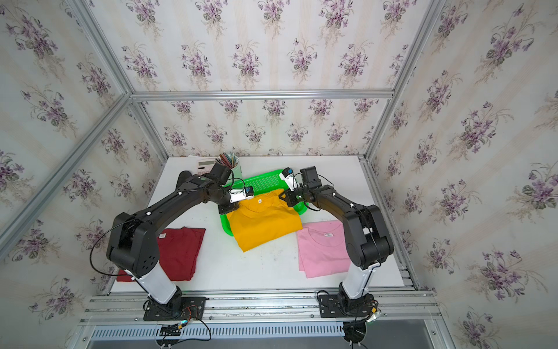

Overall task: Put the folded t-shirts into the basket
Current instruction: Place the T-shirt in the bin.

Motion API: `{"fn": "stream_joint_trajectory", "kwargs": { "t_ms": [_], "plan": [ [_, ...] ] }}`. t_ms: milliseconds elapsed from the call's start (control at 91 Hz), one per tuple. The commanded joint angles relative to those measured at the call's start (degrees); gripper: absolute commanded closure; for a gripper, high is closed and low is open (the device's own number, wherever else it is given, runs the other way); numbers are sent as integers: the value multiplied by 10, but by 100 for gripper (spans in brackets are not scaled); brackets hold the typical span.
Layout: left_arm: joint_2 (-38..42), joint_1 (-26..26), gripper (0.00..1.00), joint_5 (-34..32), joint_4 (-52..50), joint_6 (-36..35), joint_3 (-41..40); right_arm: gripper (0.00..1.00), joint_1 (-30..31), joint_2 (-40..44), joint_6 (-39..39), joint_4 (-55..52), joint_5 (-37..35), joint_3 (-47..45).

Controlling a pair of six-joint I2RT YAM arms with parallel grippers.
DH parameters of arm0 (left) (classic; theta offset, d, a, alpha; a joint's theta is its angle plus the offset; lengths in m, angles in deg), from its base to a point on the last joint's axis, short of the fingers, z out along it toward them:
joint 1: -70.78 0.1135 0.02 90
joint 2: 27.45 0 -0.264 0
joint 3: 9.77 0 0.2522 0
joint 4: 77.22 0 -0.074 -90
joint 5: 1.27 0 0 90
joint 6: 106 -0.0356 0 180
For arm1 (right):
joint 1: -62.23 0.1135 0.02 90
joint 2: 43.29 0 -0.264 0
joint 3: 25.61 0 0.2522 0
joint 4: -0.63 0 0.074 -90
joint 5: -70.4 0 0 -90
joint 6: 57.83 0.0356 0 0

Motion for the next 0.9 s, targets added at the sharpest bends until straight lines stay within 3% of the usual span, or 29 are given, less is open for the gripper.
{"fn": "stream_joint_trajectory", "kwargs": {
  "t_ms": [0, 198, 385, 659, 890],
  "plan": [
    [10, 2, 93, -9, 14, 6, -7, 100, 1, -9, -4, 13, 13, 7],
    [13, 7, 94, -43, 47, 10, -13, 100, 0, -10, 2, 18, 8, 26],
    [-14, 7, 95, -46, 78, 15, -6, 100, 0, -37, 10, 15, -46, 40],
    [-36, -2, 97, -35, 142, 56, -71, 100, 0, -43, 49, 76, -68, -32],
    [-8, -12, 97, -45, 126, 55, -72, 100, 1, 21, 40, 71, -73, -55]
  ]
}}
